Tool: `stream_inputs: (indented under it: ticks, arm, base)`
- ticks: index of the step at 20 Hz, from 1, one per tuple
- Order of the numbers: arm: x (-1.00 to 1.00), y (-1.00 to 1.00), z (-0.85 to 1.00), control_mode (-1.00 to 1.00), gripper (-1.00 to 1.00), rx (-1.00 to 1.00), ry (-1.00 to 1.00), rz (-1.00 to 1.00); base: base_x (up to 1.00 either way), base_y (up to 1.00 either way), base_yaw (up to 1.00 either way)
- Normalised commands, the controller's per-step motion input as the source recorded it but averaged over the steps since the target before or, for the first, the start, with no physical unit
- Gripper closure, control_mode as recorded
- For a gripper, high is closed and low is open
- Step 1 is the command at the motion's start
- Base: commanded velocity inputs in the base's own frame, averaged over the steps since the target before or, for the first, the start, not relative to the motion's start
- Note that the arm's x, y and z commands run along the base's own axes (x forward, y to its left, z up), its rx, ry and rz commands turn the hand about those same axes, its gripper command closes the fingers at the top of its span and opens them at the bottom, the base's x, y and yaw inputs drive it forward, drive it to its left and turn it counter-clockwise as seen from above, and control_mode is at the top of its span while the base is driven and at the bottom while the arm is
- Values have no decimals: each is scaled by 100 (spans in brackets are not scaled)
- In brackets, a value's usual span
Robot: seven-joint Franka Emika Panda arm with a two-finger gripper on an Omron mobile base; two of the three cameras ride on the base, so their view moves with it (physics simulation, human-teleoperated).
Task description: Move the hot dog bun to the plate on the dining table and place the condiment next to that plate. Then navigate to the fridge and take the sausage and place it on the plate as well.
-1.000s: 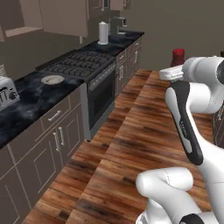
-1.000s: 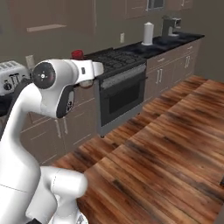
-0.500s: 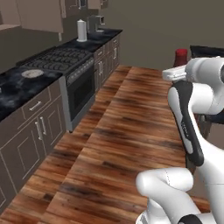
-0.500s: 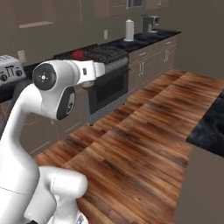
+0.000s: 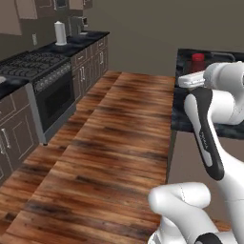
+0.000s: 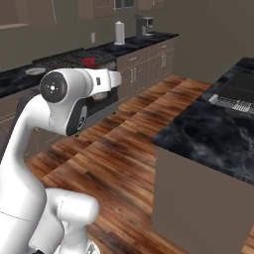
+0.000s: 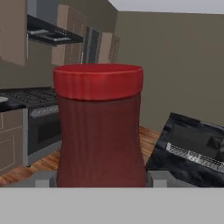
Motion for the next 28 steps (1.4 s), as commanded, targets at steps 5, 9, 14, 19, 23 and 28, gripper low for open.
stream_inputs:
  ticks: [5,9,14,19,23,28]
  arm:
    - [0,0,0,100,100,0,0,0]
    - [0,0,0,100,100,0,0,0]
    - [0,0,0,100,100,0,0,0]
    - [0,0,0,100,100,0,0,0]
    - [0,0,0,100,100,0,0,0]
    - [0,0,0,100,100,0,0,0]
  base:
    - [0,-100,-5]
    - [0,-100,-2]
    - [0,-100,-1]
    - [1,-100,0]
    - [5,-100,0]
    - [10,-100,0]
